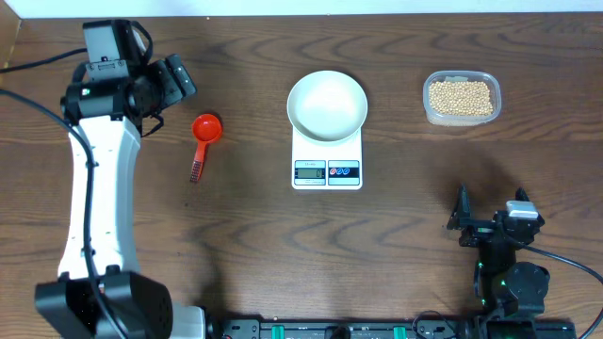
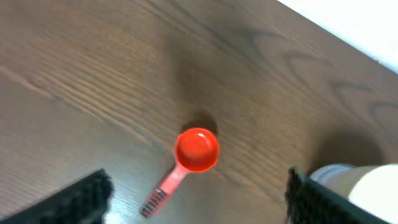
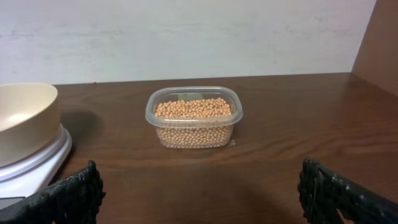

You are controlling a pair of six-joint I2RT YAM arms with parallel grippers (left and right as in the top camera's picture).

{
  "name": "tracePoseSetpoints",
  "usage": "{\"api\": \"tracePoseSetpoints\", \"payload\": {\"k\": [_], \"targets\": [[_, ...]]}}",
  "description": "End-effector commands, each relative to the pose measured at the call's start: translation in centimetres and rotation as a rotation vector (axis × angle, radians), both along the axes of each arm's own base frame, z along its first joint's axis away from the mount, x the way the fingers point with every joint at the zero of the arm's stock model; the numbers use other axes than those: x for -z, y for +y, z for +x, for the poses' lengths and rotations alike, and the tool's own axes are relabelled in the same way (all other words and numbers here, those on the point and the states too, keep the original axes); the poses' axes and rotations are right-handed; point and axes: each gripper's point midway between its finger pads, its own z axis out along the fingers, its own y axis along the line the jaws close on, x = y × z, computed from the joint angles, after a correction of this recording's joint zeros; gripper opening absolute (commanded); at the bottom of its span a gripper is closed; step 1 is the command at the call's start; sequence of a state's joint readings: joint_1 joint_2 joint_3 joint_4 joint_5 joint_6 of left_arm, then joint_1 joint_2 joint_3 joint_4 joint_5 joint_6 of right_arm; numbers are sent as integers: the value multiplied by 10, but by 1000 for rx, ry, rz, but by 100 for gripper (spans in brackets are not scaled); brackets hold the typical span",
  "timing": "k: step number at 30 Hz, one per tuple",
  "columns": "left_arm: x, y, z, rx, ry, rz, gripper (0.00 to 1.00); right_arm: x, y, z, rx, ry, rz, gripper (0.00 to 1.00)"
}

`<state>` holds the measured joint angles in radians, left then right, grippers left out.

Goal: Scoop item into bowl and weigh 50g on scale
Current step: 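Lower the open left gripper over the red scoop's bowl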

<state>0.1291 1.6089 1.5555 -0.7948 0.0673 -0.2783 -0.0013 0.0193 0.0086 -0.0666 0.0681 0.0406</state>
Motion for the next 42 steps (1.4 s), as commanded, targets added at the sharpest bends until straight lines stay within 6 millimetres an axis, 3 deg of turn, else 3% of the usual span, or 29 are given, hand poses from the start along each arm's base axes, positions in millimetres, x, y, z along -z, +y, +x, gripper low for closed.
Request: {"api": "tracePoseSetpoints", "payload": {"k": [1, 5, 12, 21, 27, 32, 37, 42], "targets": [[17, 2, 8, 75, 41, 45, 83, 1, 1, 0, 0, 3, -5, 99], [46, -14, 8, 235, 123, 21, 76, 1, 1, 0, 0, 2, -5, 99], [92, -16, 5, 321, 255, 26, 74, 1, 1, 0, 0, 3, -5, 99], [138, -3, 18, 357, 311, 35, 69, 1, 1, 0, 0, 2, -5, 99], [173, 5, 16, 377, 379, 24, 63, 1, 1, 0, 0, 3, -5, 99], [185, 12, 16, 373, 398, 17, 58, 1, 1, 0, 0, 3, -5, 99], [195, 0, 17, 421, 392, -35, 44, 1, 1, 0, 0, 3, -5, 99], [197, 0, 25, 423, 366, -34, 43, 1, 1, 0, 0, 3, -5, 99]]}}
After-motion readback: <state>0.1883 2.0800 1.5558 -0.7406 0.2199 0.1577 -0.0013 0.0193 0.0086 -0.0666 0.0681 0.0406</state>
